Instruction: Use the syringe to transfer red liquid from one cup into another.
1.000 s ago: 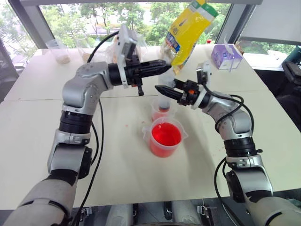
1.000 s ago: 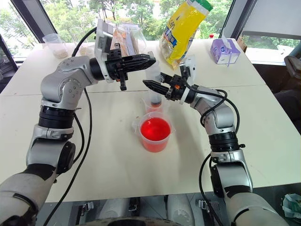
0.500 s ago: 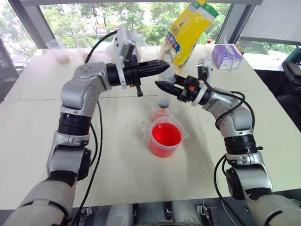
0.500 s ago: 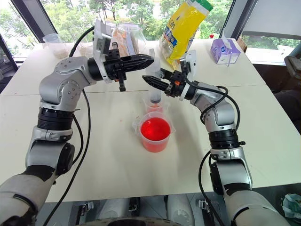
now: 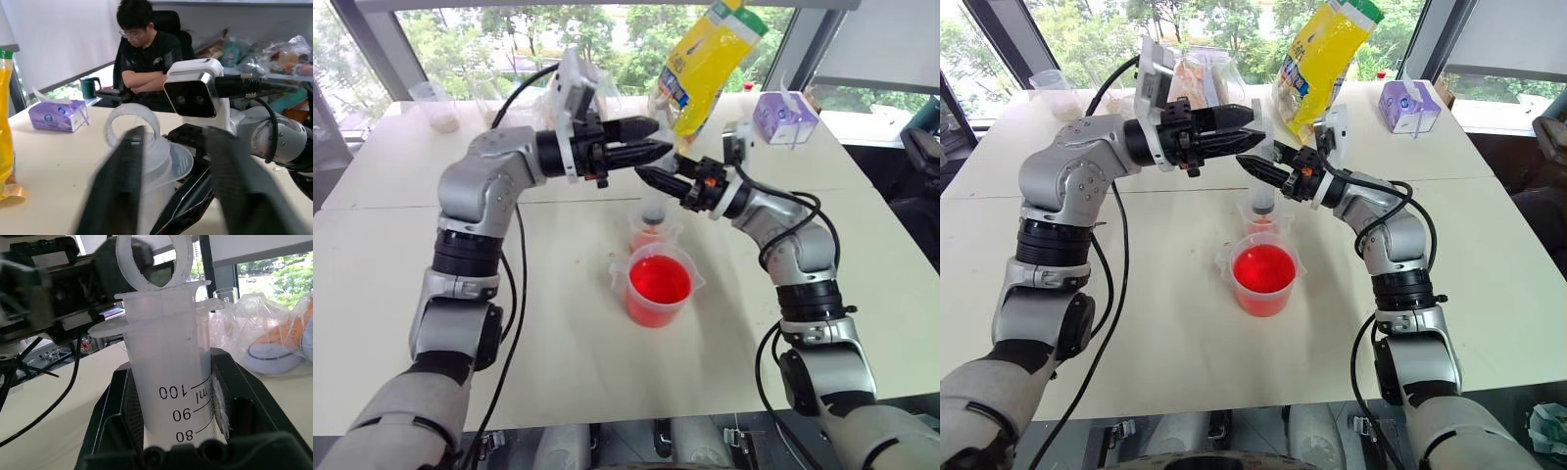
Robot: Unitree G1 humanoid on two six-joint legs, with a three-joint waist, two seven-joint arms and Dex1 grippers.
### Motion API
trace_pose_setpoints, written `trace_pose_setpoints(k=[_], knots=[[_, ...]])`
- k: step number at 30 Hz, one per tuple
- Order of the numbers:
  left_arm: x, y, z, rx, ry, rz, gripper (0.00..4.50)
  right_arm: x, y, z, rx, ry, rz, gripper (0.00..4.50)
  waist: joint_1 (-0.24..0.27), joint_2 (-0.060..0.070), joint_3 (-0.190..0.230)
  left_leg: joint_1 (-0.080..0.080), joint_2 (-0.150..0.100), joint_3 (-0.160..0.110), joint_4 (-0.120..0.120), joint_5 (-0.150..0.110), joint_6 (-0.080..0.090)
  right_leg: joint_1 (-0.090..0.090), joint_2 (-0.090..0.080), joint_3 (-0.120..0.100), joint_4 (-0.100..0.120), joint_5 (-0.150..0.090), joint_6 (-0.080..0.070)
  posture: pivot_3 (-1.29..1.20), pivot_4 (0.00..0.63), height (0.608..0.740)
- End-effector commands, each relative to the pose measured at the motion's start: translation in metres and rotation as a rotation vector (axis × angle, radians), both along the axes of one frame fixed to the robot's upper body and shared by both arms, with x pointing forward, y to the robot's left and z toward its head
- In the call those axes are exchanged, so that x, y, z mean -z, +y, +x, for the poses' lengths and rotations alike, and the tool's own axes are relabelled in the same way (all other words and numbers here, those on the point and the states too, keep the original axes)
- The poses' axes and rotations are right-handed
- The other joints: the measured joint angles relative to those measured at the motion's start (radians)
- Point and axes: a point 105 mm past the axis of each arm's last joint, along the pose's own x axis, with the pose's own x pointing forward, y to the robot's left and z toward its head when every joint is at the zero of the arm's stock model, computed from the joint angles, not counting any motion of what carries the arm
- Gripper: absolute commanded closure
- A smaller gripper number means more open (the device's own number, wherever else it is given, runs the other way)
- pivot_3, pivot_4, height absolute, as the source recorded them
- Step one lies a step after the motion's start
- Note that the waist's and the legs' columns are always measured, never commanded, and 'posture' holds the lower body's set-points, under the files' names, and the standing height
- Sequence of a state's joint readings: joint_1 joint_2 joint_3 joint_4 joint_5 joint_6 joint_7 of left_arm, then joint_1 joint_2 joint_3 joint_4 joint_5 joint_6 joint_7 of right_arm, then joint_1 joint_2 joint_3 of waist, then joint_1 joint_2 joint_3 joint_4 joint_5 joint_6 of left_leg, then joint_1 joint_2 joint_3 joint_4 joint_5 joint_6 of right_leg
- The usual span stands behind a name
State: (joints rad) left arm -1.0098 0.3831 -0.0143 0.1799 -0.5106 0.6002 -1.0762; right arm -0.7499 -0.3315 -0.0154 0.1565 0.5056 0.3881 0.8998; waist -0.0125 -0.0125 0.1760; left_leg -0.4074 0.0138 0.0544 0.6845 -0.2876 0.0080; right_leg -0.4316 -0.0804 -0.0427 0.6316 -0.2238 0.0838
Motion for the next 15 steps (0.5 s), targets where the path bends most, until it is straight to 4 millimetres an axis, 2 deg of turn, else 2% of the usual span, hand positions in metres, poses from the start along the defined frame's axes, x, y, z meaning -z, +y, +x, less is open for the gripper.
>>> trace_pose_setpoints(k=[1,2,3,8,15], knots=[[-0.007,0.008,0.003,-0.04,-0.042,0.007,0.61,-0.03,0.008,-0.016,-0.064,-0.115,0.049,3.03,0.0,0.0,0.0,0.0,0.0,0.0,0.0,0.0,0.0,0.0,0.0,0.0,0.0,0.0,0.0,0.0,0.15,0.74],[-0.01,0.013,0.004,-0.052,-0.046,0.003,0.17,-0.029,0.008,-0.016,-0.064,-0.114,0.049,3.03,0.0,0.0,0.0,0.0,0.0,0.0,0.0,0.0,0.0,0.0,0.0,0.0,0.0,0.0,0.0,0.0,0.15,0.74],[-0.014,0.021,0.003,-0.059,-0.051,0.0,0.07,-0.029,0.008,-0.016,-0.064,-0.112,0.049,3.03,0.0,0.0,0.0,0.0,0.0,0.0,0.0,0.0,0.0,0.0,0.0,0.0,0.0,0.0,0.0,0.0,0.15,0.74],[-0.024,0.049,-0.008,-0.068,-0.061,-0.002,0.07,-0.032,0.008,-0.017,-0.061,-0.109,0.058,3.03,-0.007,0.001,0.001,0.0,0.001,0.0,-0.001,0.0,0.0,-0.001,0.001,0.0,0.001,0.0,0.0,0.0,0.15,0.74],[-0.021,0.059,-0.02,-0.068,-0.04,0.001,0.07,-0.043,0.005,-0.015,-0.042,-0.109,0.084,3.03,0.002,0.001,0.001,0.0,-0.001,0.0,0.0,0.0,0.0,0.0,-0.002,0.0,0.0,0.0,0.0,0.0,0.15,0.74]])
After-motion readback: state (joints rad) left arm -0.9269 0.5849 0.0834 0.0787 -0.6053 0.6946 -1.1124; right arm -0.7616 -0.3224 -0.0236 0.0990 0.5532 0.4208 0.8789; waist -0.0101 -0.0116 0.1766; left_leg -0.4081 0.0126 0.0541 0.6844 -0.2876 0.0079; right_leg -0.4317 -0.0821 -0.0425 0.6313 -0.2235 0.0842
